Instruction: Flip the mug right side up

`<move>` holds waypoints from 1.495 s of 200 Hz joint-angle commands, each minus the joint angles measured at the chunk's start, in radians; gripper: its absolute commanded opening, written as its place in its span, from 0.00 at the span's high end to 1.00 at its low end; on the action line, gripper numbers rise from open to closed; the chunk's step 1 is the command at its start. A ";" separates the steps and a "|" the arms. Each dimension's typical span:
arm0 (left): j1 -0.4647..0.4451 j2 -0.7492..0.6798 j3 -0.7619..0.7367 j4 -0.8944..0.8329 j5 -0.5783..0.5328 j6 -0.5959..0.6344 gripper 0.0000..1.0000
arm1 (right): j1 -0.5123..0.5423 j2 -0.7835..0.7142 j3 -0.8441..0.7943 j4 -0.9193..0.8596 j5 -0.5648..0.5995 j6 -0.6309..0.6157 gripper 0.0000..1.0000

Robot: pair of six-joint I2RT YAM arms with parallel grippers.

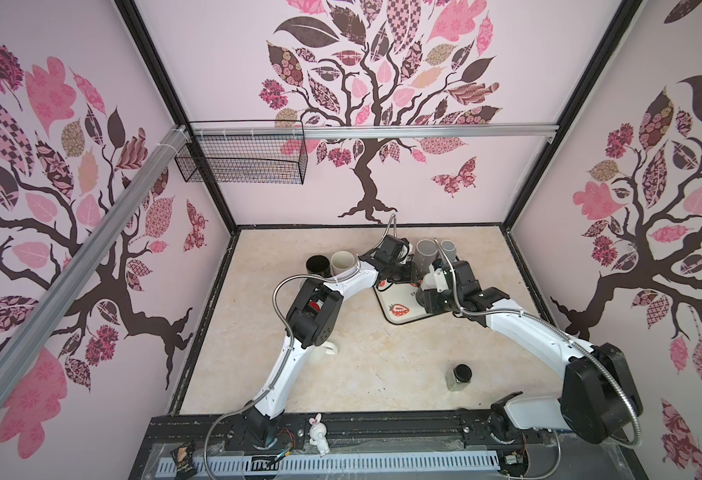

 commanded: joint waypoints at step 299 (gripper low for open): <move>0.032 0.095 0.031 0.273 0.050 -0.139 0.58 | -0.181 0.221 0.164 0.008 -0.074 0.107 0.47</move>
